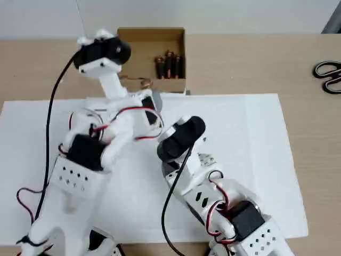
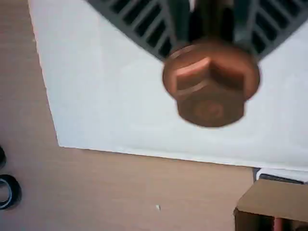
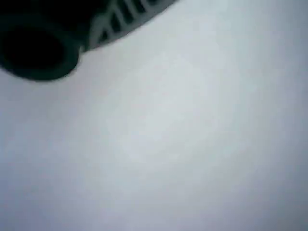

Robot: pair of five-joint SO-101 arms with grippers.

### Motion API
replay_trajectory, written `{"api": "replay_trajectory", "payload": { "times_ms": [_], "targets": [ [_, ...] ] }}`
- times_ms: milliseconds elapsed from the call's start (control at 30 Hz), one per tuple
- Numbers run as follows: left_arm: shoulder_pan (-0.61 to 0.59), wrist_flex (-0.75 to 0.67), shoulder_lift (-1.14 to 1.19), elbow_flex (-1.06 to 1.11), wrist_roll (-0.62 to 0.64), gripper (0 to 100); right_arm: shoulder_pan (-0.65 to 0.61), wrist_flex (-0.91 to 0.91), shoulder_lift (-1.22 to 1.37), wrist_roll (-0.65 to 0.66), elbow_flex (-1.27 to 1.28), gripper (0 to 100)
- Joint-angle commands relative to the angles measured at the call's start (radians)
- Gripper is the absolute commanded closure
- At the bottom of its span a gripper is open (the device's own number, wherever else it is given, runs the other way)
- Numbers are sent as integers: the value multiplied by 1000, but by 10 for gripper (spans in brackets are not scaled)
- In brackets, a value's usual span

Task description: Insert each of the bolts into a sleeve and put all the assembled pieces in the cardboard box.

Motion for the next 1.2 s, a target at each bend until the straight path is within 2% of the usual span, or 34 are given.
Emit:
{"api": "replay_trajectory", "payload": {
  "times_ms": [0,133,367,500,800,1033,1167],
  "targets": [
    [5,-64,-89,64,3,994,12,-30,-13,11,-8,995],
    [6,-60,-147,122,-8,994,71,-31,-12,9,-8,995],
    [57,-64,-233,179,-2,994,79,-33,-12,8,5,995],
    [81,-66,-295,200,78,994,79,-33,-12,-34,15,995],
    [81,-170,-433,346,107,994,77,-33,-18,-71,12,995],
    [83,-238,-535,479,124,994,2,-31,-15,-71,-15,995],
    [95,-249,-577,527,124,994,-1,-27,-16,-69,-20,995]
  ]
}}
